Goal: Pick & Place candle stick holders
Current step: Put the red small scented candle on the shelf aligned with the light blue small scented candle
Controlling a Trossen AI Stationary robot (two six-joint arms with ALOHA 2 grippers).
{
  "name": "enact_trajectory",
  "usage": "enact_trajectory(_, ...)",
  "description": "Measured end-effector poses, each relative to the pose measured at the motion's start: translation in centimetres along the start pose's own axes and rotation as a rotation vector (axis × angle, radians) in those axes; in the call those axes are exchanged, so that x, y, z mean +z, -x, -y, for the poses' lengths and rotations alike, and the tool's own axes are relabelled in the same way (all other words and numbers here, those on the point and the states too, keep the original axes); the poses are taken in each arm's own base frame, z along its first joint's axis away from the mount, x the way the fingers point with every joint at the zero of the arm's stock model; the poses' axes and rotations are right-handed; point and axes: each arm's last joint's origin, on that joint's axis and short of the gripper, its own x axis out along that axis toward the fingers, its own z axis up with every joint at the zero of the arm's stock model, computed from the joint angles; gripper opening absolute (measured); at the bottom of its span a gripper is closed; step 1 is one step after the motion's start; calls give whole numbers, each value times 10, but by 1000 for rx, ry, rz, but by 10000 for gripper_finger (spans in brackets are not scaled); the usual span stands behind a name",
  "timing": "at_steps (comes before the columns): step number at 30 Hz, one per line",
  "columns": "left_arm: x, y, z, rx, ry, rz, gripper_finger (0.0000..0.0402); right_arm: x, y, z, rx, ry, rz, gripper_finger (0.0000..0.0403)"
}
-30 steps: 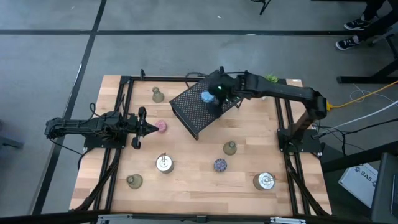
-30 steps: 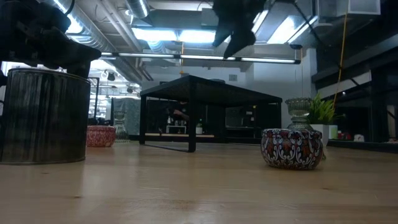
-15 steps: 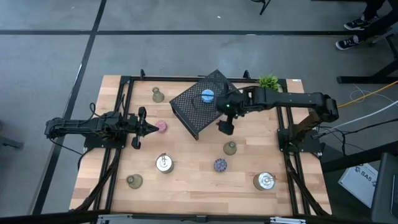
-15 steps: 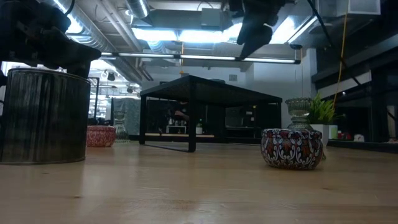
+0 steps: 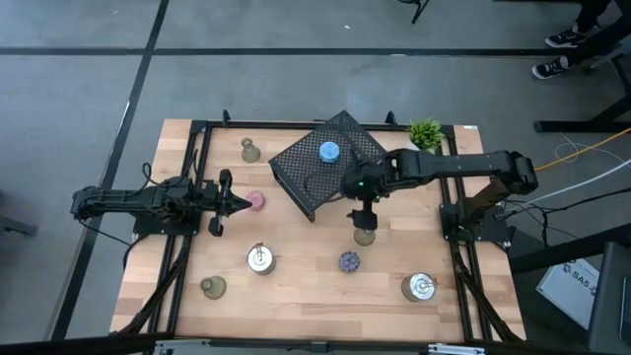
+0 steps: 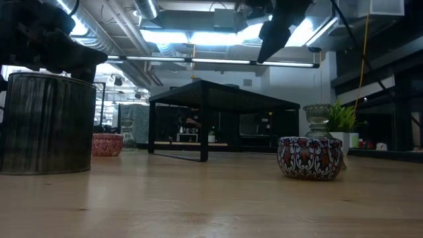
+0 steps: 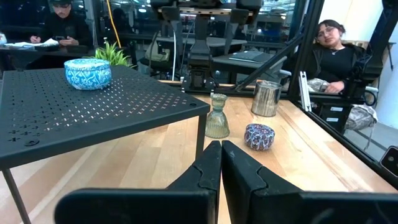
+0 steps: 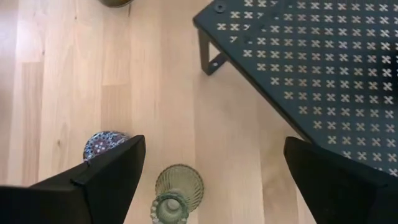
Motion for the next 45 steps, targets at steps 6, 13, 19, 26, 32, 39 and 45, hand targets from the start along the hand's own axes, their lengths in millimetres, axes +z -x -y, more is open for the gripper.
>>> enact_trajectory(6,0,0,0,0,0,0,8,3,9,-13,23,126,76,385)
enact_trajectory(13,0,0,0,0,0,0,6,3,18,-38,67,182,141,385)
enact_trajectory(19,0,0,0,0,0,0,7,2,20,-61,112,241,182,385)
enact_trajectory(26,0,0,0,0,0,0,8,-1,17,-86,153,302,200,385)
enact_trajectory(32,0,0,0,0,0,0,6,-6,8,-106,181,354,166,385)
enact_trajectory(39,0,0,0,0,0,0,7,-10,-10,-121,192,391,107,385)
enact_trajectory(45,0,0,0,0,0,0,8,-17,-33,-122,189,392,92,385)
